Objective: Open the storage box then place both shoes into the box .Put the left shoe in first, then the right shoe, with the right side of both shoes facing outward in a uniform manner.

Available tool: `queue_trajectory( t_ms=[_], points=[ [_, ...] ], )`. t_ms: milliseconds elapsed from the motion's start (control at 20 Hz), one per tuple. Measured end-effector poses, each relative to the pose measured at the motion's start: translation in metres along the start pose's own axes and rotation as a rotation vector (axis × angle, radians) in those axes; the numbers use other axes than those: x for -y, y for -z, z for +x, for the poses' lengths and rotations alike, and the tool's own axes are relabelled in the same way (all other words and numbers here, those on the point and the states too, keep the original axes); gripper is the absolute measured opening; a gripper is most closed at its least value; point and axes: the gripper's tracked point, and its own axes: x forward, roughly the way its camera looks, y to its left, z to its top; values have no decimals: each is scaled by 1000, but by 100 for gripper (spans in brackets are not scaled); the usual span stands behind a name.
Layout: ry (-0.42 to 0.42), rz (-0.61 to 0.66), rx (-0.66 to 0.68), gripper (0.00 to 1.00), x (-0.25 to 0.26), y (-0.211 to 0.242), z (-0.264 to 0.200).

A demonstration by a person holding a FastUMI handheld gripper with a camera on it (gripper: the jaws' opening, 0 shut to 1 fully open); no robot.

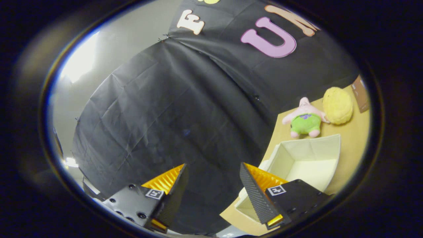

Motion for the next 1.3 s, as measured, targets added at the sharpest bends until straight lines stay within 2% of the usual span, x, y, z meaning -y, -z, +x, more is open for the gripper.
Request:
queue_trajectory(
  t_ms=[250,450,800,1050,1300],
  points=[
    [110,-140,126,100,28,-35,-52],
    [229,-257,170,100,62,-49,-102],
    [485,-436,144,100,147,-52,-194],
    [621,-520,34,100,210,-21,-237],
    [681,-530,-104,100,272,25,-254]
  ],
)
